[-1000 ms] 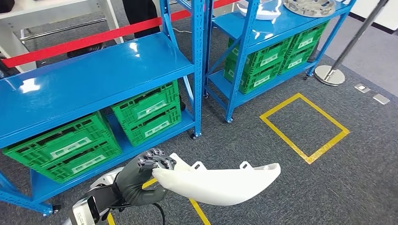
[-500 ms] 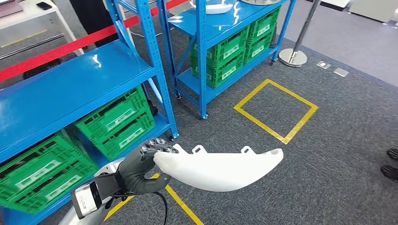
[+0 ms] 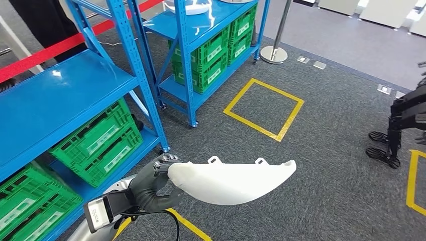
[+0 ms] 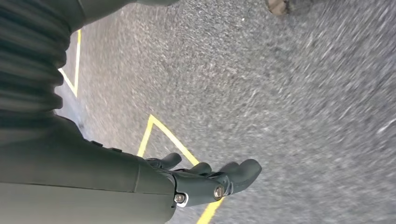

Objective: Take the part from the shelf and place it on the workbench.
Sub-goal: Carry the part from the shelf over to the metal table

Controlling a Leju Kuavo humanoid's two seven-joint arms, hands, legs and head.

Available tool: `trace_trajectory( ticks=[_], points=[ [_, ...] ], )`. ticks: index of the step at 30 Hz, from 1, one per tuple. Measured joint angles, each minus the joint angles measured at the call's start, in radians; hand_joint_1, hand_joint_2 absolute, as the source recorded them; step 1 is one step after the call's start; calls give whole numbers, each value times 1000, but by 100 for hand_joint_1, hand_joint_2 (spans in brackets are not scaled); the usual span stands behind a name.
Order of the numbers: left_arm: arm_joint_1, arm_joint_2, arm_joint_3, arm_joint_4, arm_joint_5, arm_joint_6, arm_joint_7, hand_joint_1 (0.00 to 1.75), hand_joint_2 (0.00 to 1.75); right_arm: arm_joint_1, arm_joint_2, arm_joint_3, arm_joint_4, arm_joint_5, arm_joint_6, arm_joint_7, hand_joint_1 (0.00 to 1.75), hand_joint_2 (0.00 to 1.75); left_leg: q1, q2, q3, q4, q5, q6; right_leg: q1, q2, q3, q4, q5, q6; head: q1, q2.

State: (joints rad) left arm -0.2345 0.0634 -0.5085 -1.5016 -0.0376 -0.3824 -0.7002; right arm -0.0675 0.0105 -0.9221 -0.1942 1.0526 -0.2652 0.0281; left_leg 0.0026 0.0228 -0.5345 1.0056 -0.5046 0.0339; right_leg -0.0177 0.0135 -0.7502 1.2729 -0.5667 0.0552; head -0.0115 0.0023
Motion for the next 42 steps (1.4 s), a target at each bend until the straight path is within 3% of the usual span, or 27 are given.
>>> trace_trajectory(
  ticks=[1,2,4,6,7,9,11,13,15,16,17,18,20,22,24,25,26,28,29,31,32,34,35,37,38,40,42],
  points=[
    [4,3,0,1,0,-2,0,175,175,2,-2,0,0,-6,-7,-1,0,175,-1,16,-1,1,-1,1,0,-2,-5,17,-1,0,1,0],
    [7,5,0,1,0,-8,0,175,175,6,-5,-2,0,-13,-12,-8,0,175,-2,30,-1,1,-2,0,0,-6,11,-6,16,-1,3,0],
    [10,9,0,0,2,-27,0,175,175,11,-13,-5,0,-26,-17,-30,0,175,-4,57,1,3,-6,-3,5,-40,91,-140,69,-9,6,0],
    [13,17,-1,0,3,-41,0,175,175,10,-20,-7,0,-25,-12,-48,0,175,-8,78,5,6,-13,-11,12,-79,151,-243,99,-23,8,0],
    [17,23,-1,0,2,-40,0,175,175,10,-22,-7,0,-18,-6,-55,0,175,-10,88,8,6,-16,-17,16,-86,158,-259,101,-30,8,0],
    [32,36,-2,-5,1,-19,0,175,175,14,-26,-6,0,9,12,-67,0,175,-9,105,15,4,-20,-28,16,-62,158,-261,104,-40,7,0],
    [56,53,-2,-22,6,6,0,175,175,16,-29,0,0,34,24,-75,0,175,-6,70,11,26,-42,-41,10,-40,160,-269,109,-51,5,0],
    [82,69,0,-42,15,20,-1,175,175,10,-32,4,0,42,28,-80,0,175,-1,6,-32,125,-100,-51,6,-17,161,-273,113,-58,-2,0],
    [101,77,3,-51,17,28,-1,175,175,2,-35,4,0,35,28,-86,0,175,2,-18,-96,256,-154,-56,5,9,158,-272,114,-61,-8,0],
    [105,78,5,-52,18,30,-1,175,175,0,-37,4,0,29,30,-93,0,175,4,-20,-113,286,-156,-58,5,23,157,-271,115,-60,-10,0],
    [106,78,10,-52,19,33,-1,175,175,-3,-38,3,0,21,33,-102,0,175,6,-21,-112,279,-139,-59,4,36,156,-270,115,-58,-11,0],
    [105,76,17,-52,21,33,-1,175,175,-7,-38,2,0,14,36,-109,0,175,9,-26,-90,231,-105,-60,3,50,156,-268,116,-56,-12,0],
    [99,73,37,-51,22,29,-1,175,175,-23,-38,0,0,2,40,-115,0,175,18,-67,-28,95,-41,-61,2,79,151,-261,117,-46,-15,0],
    [95,67,55,-51,6,22,-2,175,175,-42,-38,-6,0,-14,38,-105,0,175,21,-98,1,22,-21,-54,1,105,141,-259,122,-31,-16,0],
    [108,65,70,-61,-26,30,-2,175,175,-51,-34,-12,0,-13,43,-77,0,175,16,-82,0,17,-19,-36,-4,126,135,-264,130,-14,-14,0],
    [124,65,80,-74,-40,38,-1,175,175,-53,-30,-13,0,-3,47,-58,0,175,14,-69,2,14,-16,-27,-5,117,131,-263,130,-9,-13,0],
    [147,67,93,-94,-49,46,-2,175,175,-55,-24,-14,0,9,52,-39,0,175,13,-55,4,10,-12,-19,-4,94,123,-248,121,-6,-10,0],
    [193,75,119,-134,-53,42,-2,175,175,-63,-10,-13,1,22,57,-16,0,175,10,-24,6,5,-8,-8,0,27,79,-157,68,-4,0,0],
    [205,78,127,-146,-48,25,-2,175,175,-66,-5,-14,1,17,58,-14,0,175,7,-9,5,5,-8,-5,1,7,48,-89,34,-4,4,0],
    [181,78,128,-128,-27,-37,-2,175,175,-60,4,-24,2,-19,57,-31,0,175,2,15,2,7,-10,-1,1,-4,6,10,1,-5,6,0],
    [146,71,121,-102,-13,-66,-1,175,175,-51,6,-34,2,-41,56,-43,0,175,0,23,2,8,-11,0,2,-6,10,9,10,-6,7,0],
    [70,55,105,-44,10,-93,0,175,175,-36,7,-55,2,-71,47,-60,0,175,-2,38,3,10,-12,-1,7,-25,72,-97,64,-14,13,0],
    [42,49,98,-22,20,-96,0,175,175,-33,7,-65,1,-78,41,-63,0,175,-5,49,5,10,-15,-3,13,-50,109,-165,86,-22,16,0],
    [7,45,86,7,43,-100,0,175,175,-32,6,-79,1,-82,29,-65,0,175,-10,74,10,10,-20,-12,23,-80,148,-246,108,-35,17,0],
    [-1,44,82,17,53,-101,0,175,175,-30,5,-85,1,-82,23,-63,0,175,-12,88,12,8,-23,-17,26,-79,149,-254,109,-40,16,0],
    [-7,41,78,28,65,-102,0,175,175,-21,1,-95,1,-80,16,-53,0,175,-11,105,20,6,-28,-28,23,-50,148,-262,115,-49,15,0],
    [0,41,74,29,59,-84,0,175,175,-12,-2,-101,1,-62,14,-44,0,175,-7,64,9,42,-56,-38,15,-26,153,-272,121,-59,12,0]
  ],
)
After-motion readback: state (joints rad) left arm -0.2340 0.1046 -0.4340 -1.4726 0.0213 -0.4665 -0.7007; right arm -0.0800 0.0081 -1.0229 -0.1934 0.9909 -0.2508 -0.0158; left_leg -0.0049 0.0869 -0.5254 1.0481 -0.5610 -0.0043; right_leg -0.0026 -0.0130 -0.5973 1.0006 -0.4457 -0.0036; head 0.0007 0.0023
